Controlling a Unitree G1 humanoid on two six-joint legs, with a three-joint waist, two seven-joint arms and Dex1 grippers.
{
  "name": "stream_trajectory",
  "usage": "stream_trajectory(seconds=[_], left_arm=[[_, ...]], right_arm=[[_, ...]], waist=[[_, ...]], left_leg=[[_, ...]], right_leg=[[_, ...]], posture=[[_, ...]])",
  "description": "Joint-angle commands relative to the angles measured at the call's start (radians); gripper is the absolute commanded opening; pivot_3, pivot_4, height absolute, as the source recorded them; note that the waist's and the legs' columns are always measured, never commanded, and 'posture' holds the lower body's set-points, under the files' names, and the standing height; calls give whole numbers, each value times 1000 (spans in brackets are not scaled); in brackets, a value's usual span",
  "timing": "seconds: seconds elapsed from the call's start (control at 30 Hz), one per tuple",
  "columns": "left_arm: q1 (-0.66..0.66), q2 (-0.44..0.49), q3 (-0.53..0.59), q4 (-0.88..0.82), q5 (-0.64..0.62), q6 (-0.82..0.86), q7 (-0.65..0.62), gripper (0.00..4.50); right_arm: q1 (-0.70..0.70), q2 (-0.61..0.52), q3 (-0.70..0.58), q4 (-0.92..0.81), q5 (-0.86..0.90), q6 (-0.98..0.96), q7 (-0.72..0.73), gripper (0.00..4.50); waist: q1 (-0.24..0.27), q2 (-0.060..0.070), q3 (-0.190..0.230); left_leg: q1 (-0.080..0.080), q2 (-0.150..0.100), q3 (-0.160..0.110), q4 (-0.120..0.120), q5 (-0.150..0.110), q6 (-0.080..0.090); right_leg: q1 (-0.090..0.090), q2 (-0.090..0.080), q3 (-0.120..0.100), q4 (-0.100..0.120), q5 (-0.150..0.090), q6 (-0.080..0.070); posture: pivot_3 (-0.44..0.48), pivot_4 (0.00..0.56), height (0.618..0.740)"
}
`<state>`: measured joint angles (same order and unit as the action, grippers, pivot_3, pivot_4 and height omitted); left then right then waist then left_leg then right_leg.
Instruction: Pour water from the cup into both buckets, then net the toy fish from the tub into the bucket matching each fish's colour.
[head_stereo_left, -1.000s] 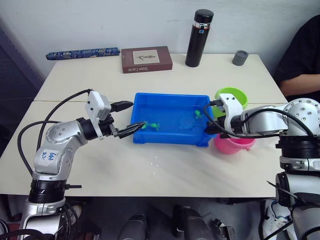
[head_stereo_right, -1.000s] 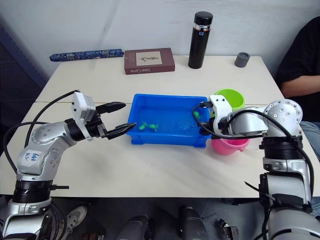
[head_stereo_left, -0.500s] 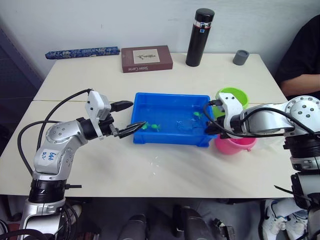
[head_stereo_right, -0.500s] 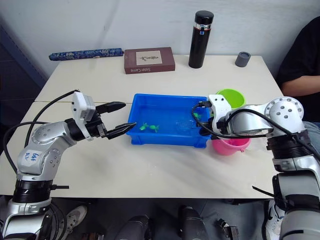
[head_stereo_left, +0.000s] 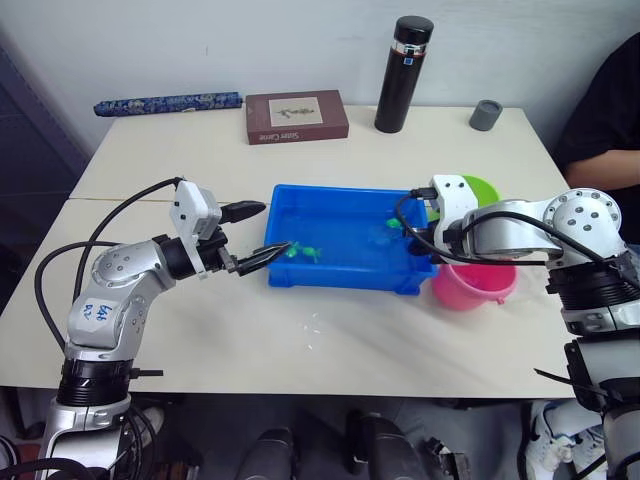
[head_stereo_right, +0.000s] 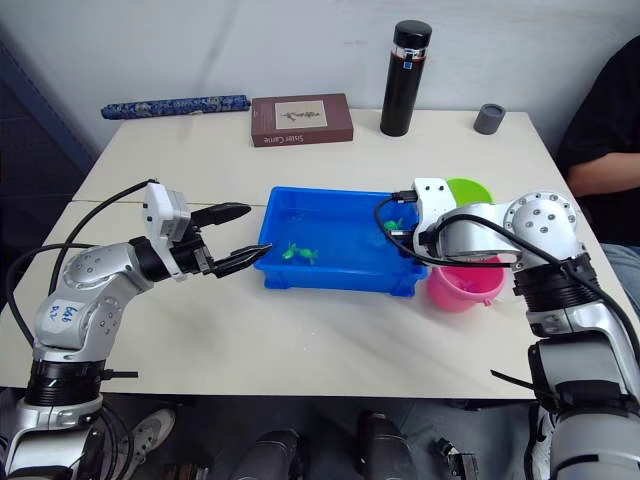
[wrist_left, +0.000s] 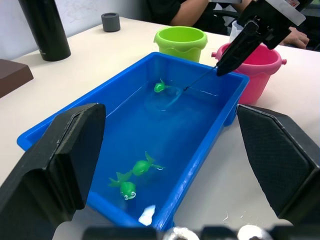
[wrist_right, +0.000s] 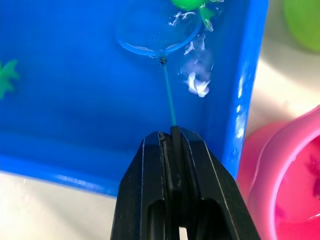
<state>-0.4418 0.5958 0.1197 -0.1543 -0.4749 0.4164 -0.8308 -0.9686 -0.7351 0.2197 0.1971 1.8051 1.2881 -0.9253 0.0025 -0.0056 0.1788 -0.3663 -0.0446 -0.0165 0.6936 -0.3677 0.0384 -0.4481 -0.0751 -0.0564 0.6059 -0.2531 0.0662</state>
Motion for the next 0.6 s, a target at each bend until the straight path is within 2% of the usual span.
stream_trajectory(seconds=[0.03, 0.3, 0.5, 0.6], left_arm=[[-10, 12, 29, -27, -21, -5, -3, 4472], [-35, 11, 20, -1, -17, -12, -16, 4472], [-42, 18, 22, 8, -19, -12, -33, 4472], [-43, 28, 28, 17, -22, -13, -50, 4472]], right_arm=[[4, -33, -57, -68, -10, 10, 18, 0], [75, -93, -91, -205, -66, 18, 85, 0], [200, -186, -153, -355, -166, 42, 319, 0], [260, -212, -192, -414, -262, 18, 499, 0]], waist=[[0, 0, 0], [3, 0, 0], [19, 0, 0], [21, 0, 0]], left_leg=[[-2, 0, 0, 0, 0, 0], [-3, 0, -1, 1, 0, 0], [-3, 0, -1, 1, 0, 0], [-3, 0, -1, 1, 0, 1]], right_leg=[[-1, 0, 0, 0, 0, 0], [-1, 0, -2, -2, 0, 1], [-1, 0, -2, -2, 0, 1], [-1, 0, -2, -2, 1, 1]], posture=[[0, 150, 739], [0, 150, 739], [0, 150, 739], [0, 150, 739]])
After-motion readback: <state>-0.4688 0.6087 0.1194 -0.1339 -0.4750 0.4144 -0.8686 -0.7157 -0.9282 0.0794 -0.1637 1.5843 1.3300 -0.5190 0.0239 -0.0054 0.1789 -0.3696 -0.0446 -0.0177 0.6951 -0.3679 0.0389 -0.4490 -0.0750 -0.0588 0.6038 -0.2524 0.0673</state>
